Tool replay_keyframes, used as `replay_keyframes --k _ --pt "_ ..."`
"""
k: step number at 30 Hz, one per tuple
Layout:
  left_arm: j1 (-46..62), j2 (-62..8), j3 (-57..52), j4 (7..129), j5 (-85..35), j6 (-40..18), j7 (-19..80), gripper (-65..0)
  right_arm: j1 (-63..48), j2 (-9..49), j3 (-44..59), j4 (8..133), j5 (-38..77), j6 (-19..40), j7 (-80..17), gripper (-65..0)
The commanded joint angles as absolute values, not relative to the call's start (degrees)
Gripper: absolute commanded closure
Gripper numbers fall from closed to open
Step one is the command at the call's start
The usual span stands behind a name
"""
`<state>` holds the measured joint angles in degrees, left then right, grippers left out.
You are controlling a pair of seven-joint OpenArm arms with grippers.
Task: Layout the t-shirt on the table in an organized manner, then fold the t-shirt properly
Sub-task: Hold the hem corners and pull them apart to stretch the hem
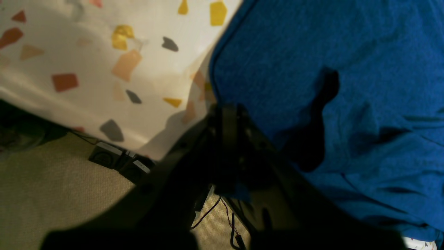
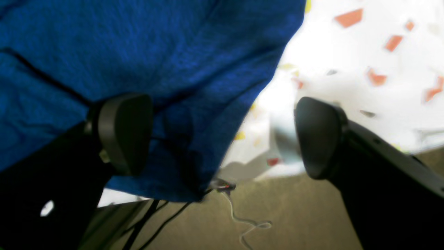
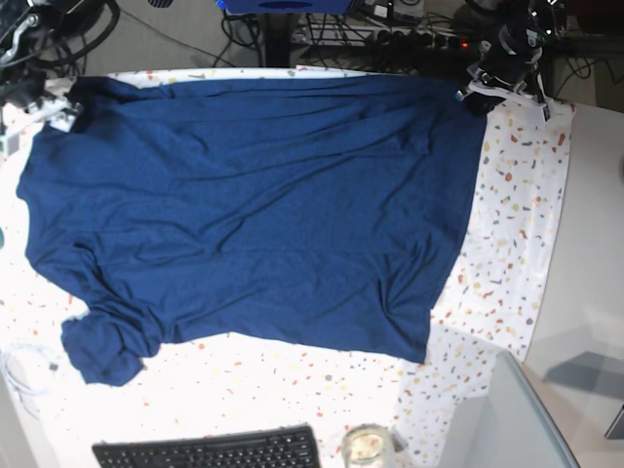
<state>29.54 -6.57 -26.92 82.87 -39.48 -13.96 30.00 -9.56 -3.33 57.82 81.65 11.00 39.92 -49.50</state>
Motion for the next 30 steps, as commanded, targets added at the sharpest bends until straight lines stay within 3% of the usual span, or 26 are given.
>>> replay_keyframes --k 1,7,11,13,30 --pt "29.9 -7.1 -27.1 83.7 -40.0 -14.4 29.5 0.0 -9.5 -3.0 57.5 81.4 11.7 40.0 -48.9 -61.1" --pt "29.9 -7.1 -27.2 83.6 -40.0 -14.4 29.5 0.0 -9.3 -3.1 57.3 78.0 11.8 40.0 -48.8 -60.2" --pt "29.9 -7.1 -27.2 83.6 -40.0 -14.4 29.4 0.0 -9.6 -3.5 57.2 78.6 11.8 40.0 -49.7 -50.0" --pt "29.9 -7.1 -27.2 83.6 -40.0 -14.4 29.4 0.0 -9.6 -3.3 57.6 78.6 11.8 40.0 -52.2 -48.0" --pt "29.5 -7.1 -27.2 83.6 -40.0 -14.3 29.4 0.0 -14.1 -3.1 57.1 83.9 25.5 40.0 -61.8 -48.2"
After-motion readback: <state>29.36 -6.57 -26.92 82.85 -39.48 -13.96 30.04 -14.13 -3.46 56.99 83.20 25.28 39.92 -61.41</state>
